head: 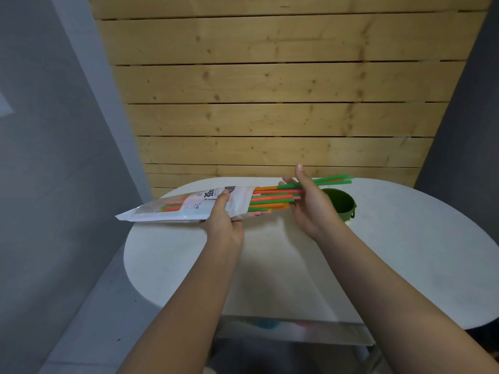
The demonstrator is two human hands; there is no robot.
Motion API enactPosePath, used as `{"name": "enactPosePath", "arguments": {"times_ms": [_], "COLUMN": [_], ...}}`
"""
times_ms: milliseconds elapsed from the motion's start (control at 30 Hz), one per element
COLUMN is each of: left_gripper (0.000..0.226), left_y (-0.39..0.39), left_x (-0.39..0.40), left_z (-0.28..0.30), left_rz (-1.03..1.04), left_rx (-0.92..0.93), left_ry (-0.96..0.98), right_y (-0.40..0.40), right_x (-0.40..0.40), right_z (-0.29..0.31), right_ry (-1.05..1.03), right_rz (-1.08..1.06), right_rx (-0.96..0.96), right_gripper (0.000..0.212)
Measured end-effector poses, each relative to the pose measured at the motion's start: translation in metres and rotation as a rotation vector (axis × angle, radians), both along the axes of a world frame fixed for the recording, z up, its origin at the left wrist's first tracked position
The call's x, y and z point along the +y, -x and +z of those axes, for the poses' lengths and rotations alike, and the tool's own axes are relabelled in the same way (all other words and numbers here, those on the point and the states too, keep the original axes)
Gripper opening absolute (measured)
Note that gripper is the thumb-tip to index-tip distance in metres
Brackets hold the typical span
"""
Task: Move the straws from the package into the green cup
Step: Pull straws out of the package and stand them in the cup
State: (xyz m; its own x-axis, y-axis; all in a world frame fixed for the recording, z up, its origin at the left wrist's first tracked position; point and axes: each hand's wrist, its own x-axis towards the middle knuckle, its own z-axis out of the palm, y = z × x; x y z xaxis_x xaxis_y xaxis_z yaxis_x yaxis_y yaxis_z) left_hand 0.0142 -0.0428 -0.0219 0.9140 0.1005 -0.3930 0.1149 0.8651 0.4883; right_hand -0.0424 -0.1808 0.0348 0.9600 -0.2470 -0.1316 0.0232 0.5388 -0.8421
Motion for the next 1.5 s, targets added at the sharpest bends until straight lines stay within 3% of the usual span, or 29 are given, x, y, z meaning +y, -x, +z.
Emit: {"name": "enactPosePath", "arguments": {"times_ms": [67,133,233,367,533,633,800,967,1200,1500], "left_gripper": [0.065,0.064,0.062,0.071,0.066,0.061,0.075,0.068,0.057,0.057], "left_y": [0.004,0.008,0.011,0.014,0.016,0.02,0.025,0.026,0.026,0.022], "left_x": [-0.004,-0.007,-0.007,-0.007,-0.006,-0.013,-0.02,-0.029,-0.032,-0.03], "left_z": [0.001,0.002,0.004,0.01,0.01,0.01,0.009,0.009,0.009,0.006], "left_rz": [-0.015,-0.025,-0.015,-0.018,0.059,0.078,0.069,0.082,0.075,0.059], "left_rx": [-0.004,-0.008,0.015,-0.008,0.055,0.082,0.102,0.111,0.08,0.083], "left_ry": [-0.014,-0.005,0.018,0.02,-0.046,-0.098,-0.106,-0.121,-0.101,-0.079], "right_y": [-0.003,-0.003,-0.001,0.003,0.005,0.009,0.018,0.017,0.004,-0.003], "right_x": [-0.001,-0.002,0.002,-0.005,-0.025,-0.033,-0.05,-0.058,-0.06,-0.061], "right_z": [0.0,0.0,0.003,0.016,0.047,0.069,0.104,0.107,0.069,0.034], "right_ry": [-0.002,0.132,0.273,0.131,-0.013,0.072,0.311,0.552,0.789,0.869], "right_rz": [0.053,0.06,-0.039,-0.203,-0.358,-0.442,-0.575,-0.637,-0.527,-0.379], "right_rx": [0.052,0.08,0.057,-0.046,-0.179,-0.193,-0.131,-0.141,-0.031,0.079], "right_gripper": [0.045,0.037,0.044,0.05,0.053,0.051,0.046,0.048,0.045,0.04]}}
